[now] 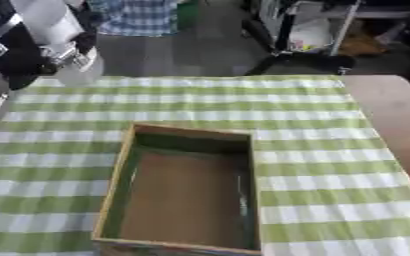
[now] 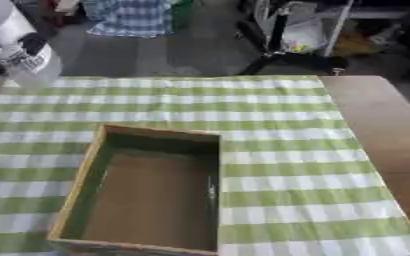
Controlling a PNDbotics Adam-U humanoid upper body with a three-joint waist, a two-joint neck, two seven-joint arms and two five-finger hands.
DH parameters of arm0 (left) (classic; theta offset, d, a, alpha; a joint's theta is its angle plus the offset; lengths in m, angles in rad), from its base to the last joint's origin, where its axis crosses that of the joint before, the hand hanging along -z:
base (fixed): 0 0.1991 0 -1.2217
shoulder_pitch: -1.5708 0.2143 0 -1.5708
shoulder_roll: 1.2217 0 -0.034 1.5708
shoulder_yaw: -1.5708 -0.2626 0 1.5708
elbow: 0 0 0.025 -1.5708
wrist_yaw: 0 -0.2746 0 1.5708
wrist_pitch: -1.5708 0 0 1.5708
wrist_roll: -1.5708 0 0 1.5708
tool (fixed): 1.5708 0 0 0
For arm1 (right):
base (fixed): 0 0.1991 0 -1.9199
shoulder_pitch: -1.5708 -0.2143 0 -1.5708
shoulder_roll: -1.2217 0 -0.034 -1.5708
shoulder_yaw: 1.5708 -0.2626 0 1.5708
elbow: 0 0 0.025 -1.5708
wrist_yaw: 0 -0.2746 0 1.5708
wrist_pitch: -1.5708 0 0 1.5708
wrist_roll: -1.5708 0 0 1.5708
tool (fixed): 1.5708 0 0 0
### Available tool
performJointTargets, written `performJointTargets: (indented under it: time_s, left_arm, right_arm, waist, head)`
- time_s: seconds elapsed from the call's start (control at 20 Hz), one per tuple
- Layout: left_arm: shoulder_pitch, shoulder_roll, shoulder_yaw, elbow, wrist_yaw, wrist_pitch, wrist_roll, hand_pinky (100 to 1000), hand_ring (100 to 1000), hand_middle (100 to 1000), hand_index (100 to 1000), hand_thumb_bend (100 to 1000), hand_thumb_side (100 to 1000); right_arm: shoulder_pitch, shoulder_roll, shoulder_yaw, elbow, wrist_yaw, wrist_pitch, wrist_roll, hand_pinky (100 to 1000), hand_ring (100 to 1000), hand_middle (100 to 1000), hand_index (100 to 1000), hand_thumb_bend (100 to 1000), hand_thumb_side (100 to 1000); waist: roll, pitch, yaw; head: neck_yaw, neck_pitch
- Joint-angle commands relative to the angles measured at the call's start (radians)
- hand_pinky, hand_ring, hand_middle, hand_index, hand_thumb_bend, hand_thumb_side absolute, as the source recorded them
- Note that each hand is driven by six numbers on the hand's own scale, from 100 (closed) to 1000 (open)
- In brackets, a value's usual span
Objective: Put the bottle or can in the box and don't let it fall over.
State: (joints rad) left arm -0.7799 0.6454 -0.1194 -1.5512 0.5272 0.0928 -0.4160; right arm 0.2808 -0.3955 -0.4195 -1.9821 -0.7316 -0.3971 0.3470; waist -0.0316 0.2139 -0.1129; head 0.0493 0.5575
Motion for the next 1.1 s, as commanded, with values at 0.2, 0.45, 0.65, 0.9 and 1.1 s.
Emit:
performJointTargets:
  time_s: [0.2,0.45,0.65,0.9,1.1]
  left_arm:
    - [0.005,-0.054,-0.053,-0.138,0.015,0.039,-0.025,1000,964,272,248,171,100]
    - [0.034,-0.126,-0.09,-0.216,-0.01,0.065,-0.033,1000,960,277,251,163,100]
    - [0.068,-0.165,-0.117,-0.256,-0.056,0.063,-0.058,1000,964,280,254,161,100]
    - [0.089,-0.215,-0.136,-0.266,-0.103,0.076,-0.093,1000,968,281,256,156,100]
    - [0.092,-0.227,-0.14,-0.261,-0.122,0.072,-0.106,1000,968,281,256,156,100]
  right_arm:
    - [0.008,-0.034,-0.023,-0.018,-0.006,0.004,-0.008,922,1000,1000,1000,100,627]
    - [0.011,-0.034,-0.029,-0.018,0.002,0.006,-0.013,922,1000,1000,1000,100,629]
    - [0.008,-0.032,-0.032,-0.018,0.005,0.009,-0.017,922,1000,1000,1000,100,631]
    - [-0.001,-0.026,-0.031,-0.018,0.01,0.019,-0.018,922,1000,1000,1000,100,632]
    - [-0.003,-0.025,-0.03,-0.018,0.011,0.021,-0.018,922,1000,1000,1000,100,632]
  waist:
    - [0.008,-0.026,0.016]
    - [0.015,-0.03,0.038]
    - [0.02,-0.03,0.049]
    - [0.019,-0.024,0.052]
    - [0.018,-0.022,0.052]
  head:
    - [-0.038,0.02]
    - [-0.075,0.042]
    - [-0.08,0.052]
    - [-0.074,0.049]
    - [-0.071,0.048]
